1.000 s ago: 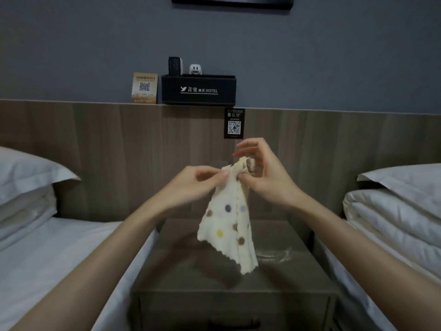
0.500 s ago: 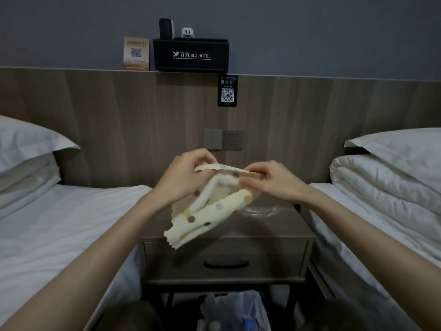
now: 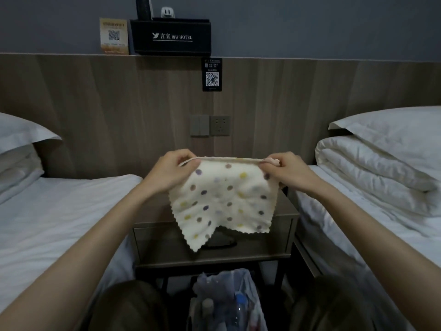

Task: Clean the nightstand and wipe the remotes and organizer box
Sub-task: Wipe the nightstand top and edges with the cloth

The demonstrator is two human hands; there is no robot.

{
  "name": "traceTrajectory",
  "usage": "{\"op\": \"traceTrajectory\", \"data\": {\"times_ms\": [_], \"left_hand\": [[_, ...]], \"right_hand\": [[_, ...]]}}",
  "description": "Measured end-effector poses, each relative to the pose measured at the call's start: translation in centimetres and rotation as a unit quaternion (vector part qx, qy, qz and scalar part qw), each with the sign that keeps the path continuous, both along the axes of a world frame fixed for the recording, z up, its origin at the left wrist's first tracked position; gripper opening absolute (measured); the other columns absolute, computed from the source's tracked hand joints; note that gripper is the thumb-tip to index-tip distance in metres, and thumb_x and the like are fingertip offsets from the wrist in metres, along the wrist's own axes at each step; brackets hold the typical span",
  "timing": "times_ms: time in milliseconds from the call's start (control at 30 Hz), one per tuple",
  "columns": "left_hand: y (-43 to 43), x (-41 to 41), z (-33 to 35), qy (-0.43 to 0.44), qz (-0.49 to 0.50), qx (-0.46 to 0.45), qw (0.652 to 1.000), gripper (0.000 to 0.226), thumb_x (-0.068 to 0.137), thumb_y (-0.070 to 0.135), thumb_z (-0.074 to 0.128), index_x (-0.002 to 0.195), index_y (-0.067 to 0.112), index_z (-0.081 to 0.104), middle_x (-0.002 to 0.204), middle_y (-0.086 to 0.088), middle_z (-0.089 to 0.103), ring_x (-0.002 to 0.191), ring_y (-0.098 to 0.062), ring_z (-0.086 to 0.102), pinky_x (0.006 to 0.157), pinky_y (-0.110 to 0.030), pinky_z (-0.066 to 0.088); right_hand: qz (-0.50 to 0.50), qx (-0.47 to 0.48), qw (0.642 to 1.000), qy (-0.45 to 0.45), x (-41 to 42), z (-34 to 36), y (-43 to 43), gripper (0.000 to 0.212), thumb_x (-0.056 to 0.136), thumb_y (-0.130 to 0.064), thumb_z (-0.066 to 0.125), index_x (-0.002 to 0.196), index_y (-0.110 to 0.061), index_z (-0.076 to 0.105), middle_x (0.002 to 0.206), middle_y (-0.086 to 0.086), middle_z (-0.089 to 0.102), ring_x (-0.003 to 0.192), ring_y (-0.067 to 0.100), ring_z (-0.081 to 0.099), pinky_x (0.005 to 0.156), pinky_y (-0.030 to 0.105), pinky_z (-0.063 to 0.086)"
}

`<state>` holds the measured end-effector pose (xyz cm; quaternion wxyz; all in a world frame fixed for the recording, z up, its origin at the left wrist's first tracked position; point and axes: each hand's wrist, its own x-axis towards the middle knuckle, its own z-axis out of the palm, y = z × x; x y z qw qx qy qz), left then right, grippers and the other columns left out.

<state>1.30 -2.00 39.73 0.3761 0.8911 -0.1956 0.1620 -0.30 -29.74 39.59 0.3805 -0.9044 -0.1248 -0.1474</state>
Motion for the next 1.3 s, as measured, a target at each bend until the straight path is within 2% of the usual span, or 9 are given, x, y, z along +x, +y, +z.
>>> {"op": "traceTrajectory", "data": {"times_ms": [133,300,467,600,700,833,1033,1200,1300], "left_hand": [[-2.0,0.0,-0.9,0.117,0.009,-0.096,0.988,0.018,0.096,0.029,0.055,0.087,0.017,0.064,0.078,0.006,0.062,0.067,-0.007,0.057,0.054,-0.017,0.040],[-5.1,-0.4,-1.9,0.260,-0.028,-0.254,0.931,0.011,0.098,0.018,0.054,0.090,0.012,0.061,0.077,-0.004,0.065,0.058,-0.009,0.062,0.043,-0.017,0.048],[-5.3,0.1,-1.4,0.311,-0.135,-0.325,0.883,0.032,0.100,0.035,0.045,0.115,0.013,0.063,0.105,-0.007,0.073,0.095,-0.016,0.071,0.081,-0.032,0.058],[-4.8,0.7,-1.4,0.266,-0.170,-0.316,0.895,0.046,0.101,0.045,0.033,0.118,0.015,0.064,0.119,-0.004,0.069,0.114,-0.016,0.062,0.094,-0.034,0.050],[-4.2,1.5,-2.6,0.191,-0.142,-0.262,0.935,0.049,0.090,0.048,0.057,0.131,0.022,0.055,0.131,0.006,0.059,0.124,-0.012,0.053,0.098,-0.031,0.045],[-4.5,2.7,-4.8,0.259,-0.224,-0.221,0.913,0.099,0.061,0.043,0.088,0.144,0.033,0.036,0.149,0.017,0.036,0.140,-0.001,0.029,0.117,-0.040,0.027],[-5.8,3.6,-4.6,0.339,-0.261,-0.293,0.855,0.046,0.084,0.014,0.068,0.128,0.010,0.057,0.120,-0.008,0.069,0.111,-0.020,0.065,0.086,-0.027,0.054],[-5.2,5.2,-5.0,0.351,-0.170,-0.294,0.873,0.027,0.092,0.016,0.061,0.118,0.012,0.060,0.113,-0.010,0.070,0.103,-0.021,0.069,0.082,-0.034,0.059],[-5.2,5.9,-5.3,0.323,-0.098,-0.310,0.889,0.009,0.098,0.014,0.052,0.103,0.015,0.059,0.096,-0.010,0.066,0.084,-0.019,0.064,0.064,-0.025,0.056]], "right_hand": [[0.002,0.187,0.979,0.076,-0.6,-1.4,1.7,0.024,0.097,-0.026,0.054,0.090,-0.006,0.066,0.067,-0.007,0.066,0.062,0.014,0.064,0.050,0.025,0.053],[0.045,0.151,0.987,0.040,-0.3,-3.5,4.7,0.017,0.096,-0.028,0.055,0.099,-0.014,0.065,0.092,0.000,0.068,0.088,0.017,0.067,0.076,0.039,0.060],[0.068,0.159,0.985,-0.016,-0.3,-4.6,5.1,0.043,0.081,-0.025,0.076,0.119,-0.020,0.056,0.108,-0.011,0.064,0.099,0.002,0.062,0.082,0.022,0.053],[0.041,0.198,0.976,-0.081,0.2,-3.8,3.8,0.022,0.085,-0.010,0.069,0.099,-0.026,0.061,0.091,-0.012,0.065,0.082,-0.003,0.062,0.073,0.021,0.050],[0.056,0.207,0.974,-0.069,0.8,-2.0,2.8,0.022,0.089,-0.007,0.065,0.097,-0.027,0.060,0.091,-0.009,0.064,0.082,0.002,0.061,0.073,0.024,0.050],[0.160,0.249,0.955,0.021,1.3,0.6,2.1,0.031,0.091,-0.002,0.061,0.116,-0.020,0.060,0.105,-0.004,0.064,0.089,0.009,0.064,0.075,0.026,0.054],[0.078,0.235,0.969,-0.008,3.1,1.2,0.7,0.032,0.088,0.001,0.059,0.106,-0.025,0.064,0.100,-0.007,0.067,0.086,0.005,0.065,0.069,0.021,0.050],[0.052,0.191,0.975,-0.102,3.5,-0.3,0.0,0.030,0.083,0.005,0.062,0.092,-0.024,0.065,0.091,-0.008,0.067,0.085,0.003,0.063,0.074,0.020,0.051],[0.148,0.102,0.981,-0.077,2.7,-1.6,0.3,0.039,0.080,0.010,0.062,0.089,-0.027,0.069,0.113,-0.007,0.066,0.109,0.003,0.060,0.090,0.021,0.048]]}}
